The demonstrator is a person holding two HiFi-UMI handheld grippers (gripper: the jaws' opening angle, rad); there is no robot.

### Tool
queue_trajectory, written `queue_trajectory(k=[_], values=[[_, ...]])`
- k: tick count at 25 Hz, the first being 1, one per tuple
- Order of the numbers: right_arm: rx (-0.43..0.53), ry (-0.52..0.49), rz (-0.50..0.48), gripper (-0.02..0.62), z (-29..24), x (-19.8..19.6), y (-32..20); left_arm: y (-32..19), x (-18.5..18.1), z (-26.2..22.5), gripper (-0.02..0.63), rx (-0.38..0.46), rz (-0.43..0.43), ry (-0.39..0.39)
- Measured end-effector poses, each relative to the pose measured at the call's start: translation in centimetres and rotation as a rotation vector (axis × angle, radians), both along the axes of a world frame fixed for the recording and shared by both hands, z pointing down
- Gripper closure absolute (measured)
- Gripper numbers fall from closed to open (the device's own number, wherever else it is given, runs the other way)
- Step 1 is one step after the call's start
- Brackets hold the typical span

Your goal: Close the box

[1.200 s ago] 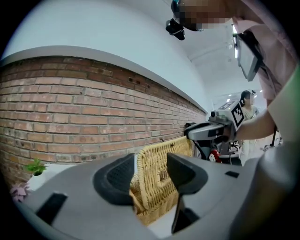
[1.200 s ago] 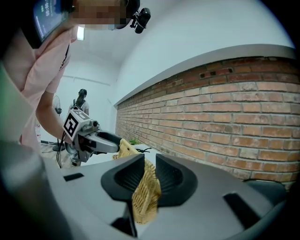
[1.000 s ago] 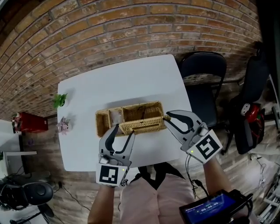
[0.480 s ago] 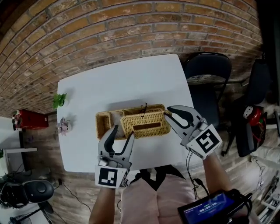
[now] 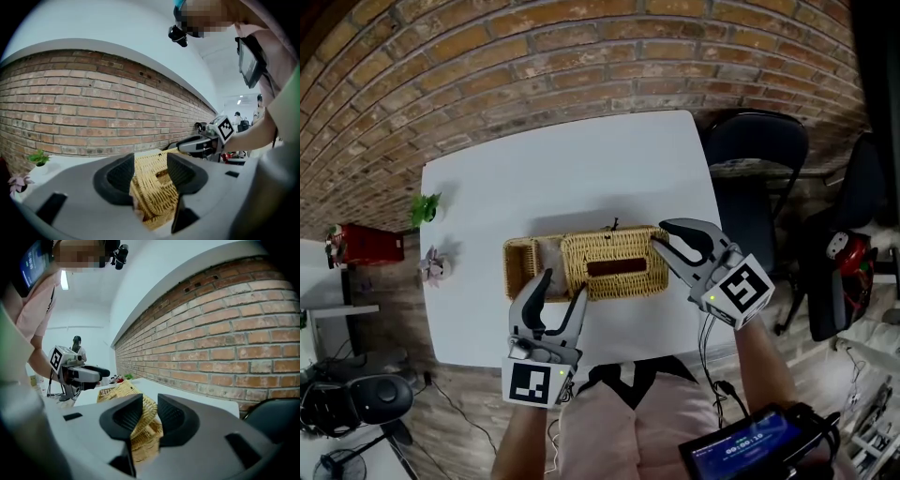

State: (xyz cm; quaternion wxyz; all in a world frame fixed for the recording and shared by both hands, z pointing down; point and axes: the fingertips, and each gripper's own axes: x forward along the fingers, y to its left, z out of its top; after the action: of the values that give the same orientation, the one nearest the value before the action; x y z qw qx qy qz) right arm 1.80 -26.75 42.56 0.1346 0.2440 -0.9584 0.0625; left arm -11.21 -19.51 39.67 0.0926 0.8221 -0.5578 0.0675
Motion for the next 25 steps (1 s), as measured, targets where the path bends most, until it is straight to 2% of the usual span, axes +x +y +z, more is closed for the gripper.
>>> queue_trajectory(k=[4, 7, 13, 21, 25], values=[[-0.034, 0.042, -0.015, 0.491, 2.5, 0.0, -0.4, -0.1, 0.4, 0.2, 0.382, -0.011, -0.002, 0.000], [-0.032, 0.044, -0.015, 0.489, 3.4, -0.1, -0.6, -0.2, 0.7, 0.6, 0.382, -0.023, -0.004, -0.006], [0.001, 0.111, -0.030, 0.489, 4.9, -0.1, -0.6, -0.1, 1.2, 0.5, 0.382, -0.024, -0.010, -0.006], [-0.001, 0.040, 0.063, 0.489, 1.6, 1.2, -0.8, 0.1, 1.0, -1.9, 0.382, 0.026, -0.028, 0.002], [0.023, -0.017, 0.135, 0.489, -2.7, 1.0, 0.0, 0.0, 0.7, -5.1, 0.382, 0.099, -0.029, -0.008]])
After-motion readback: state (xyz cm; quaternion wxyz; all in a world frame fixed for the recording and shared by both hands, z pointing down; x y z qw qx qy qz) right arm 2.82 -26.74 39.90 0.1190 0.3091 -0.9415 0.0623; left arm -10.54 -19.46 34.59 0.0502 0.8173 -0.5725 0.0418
